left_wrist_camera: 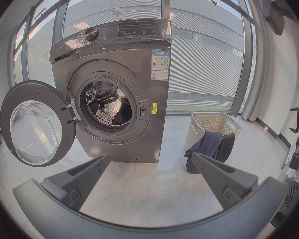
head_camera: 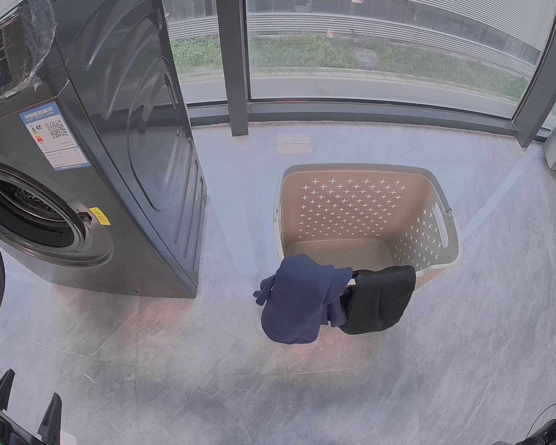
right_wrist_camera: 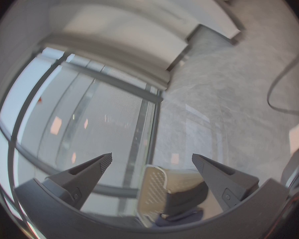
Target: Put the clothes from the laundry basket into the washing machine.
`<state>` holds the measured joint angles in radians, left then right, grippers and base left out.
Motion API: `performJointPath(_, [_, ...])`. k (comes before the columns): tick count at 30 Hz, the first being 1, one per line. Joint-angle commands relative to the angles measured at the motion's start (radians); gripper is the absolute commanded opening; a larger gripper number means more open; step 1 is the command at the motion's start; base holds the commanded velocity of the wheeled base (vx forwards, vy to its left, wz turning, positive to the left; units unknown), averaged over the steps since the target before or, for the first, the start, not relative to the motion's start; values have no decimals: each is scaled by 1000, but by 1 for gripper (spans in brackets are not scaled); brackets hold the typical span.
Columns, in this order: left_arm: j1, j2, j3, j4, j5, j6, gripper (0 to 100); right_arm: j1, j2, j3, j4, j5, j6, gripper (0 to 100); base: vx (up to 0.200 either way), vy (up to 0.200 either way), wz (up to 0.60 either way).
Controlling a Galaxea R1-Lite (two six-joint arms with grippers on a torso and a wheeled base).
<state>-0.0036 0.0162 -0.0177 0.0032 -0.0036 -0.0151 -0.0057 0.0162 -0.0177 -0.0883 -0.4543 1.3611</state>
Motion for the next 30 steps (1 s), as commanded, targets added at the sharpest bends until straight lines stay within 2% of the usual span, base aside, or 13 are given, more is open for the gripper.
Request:
performJointPath(1, [1, -9, 16, 0, 2, -2, 100, -2, -16, 15, 4, 638, -1086, 100, 0, 0, 0])
performJointPath(3, [1, -9, 16, 0, 2, -2, 100, -2, -16, 12, 33, 683, -1266, 100, 0, 0, 0])
performJointPath(5, [1, -9, 16, 0, 2, 0, 100, -3, -16, -4, 87, 658, -1347, 100, 0, 0, 0])
performJointPath(6, [1, -9, 16, 0, 2, 0, 100, -3, -16, -15, 110, 631, -1349, 100, 0, 0, 0])
performJointPath(7, [1, -9, 16, 0, 1, 1, 100, -3, -16, -25, 136, 549, -1360, 100, 0, 0, 0])
performJointPath(8, [1, -9, 16, 0, 1, 1, 100, -3, -16, -25, 137, 539, -1360, 100, 0, 0, 0])
performJointPath(9, [1, -9, 16, 0, 1, 0, 100, -2, -16, -25, 139, 410, -1363, 100, 0, 0, 0])
performJointPath(10, [1, -9, 16, 0, 1, 0, 100, -2, -16, -27, 140, 356, -1364, 100, 0, 0, 0])
performJointPath(12, [1, -9, 16, 0, 1, 0, 100, -2, -16, -25, 137, 307, -1363, 100, 0, 0, 0])
performJointPath(15, [1, -9, 16, 0, 1, -2, 100, 1, -16, -25, 136, 305, -1350, 100, 0, 0, 0])
performJointPath(20, [1, -9, 16, 0, 2, -3, 100, 0, -16, -19, 124, 305, -1287, 100, 0, 0, 0])
performJointPath(24, [1, -9, 16, 0, 2, -3, 100, 1, -16, -10, 133, 384, -1324, 100, 0, 0, 0])
performJointPath(30, [1, -9, 16, -2, 2, -3, 100, 1, -16, -5, 139, 405, -1341, 100, 0, 0, 0])
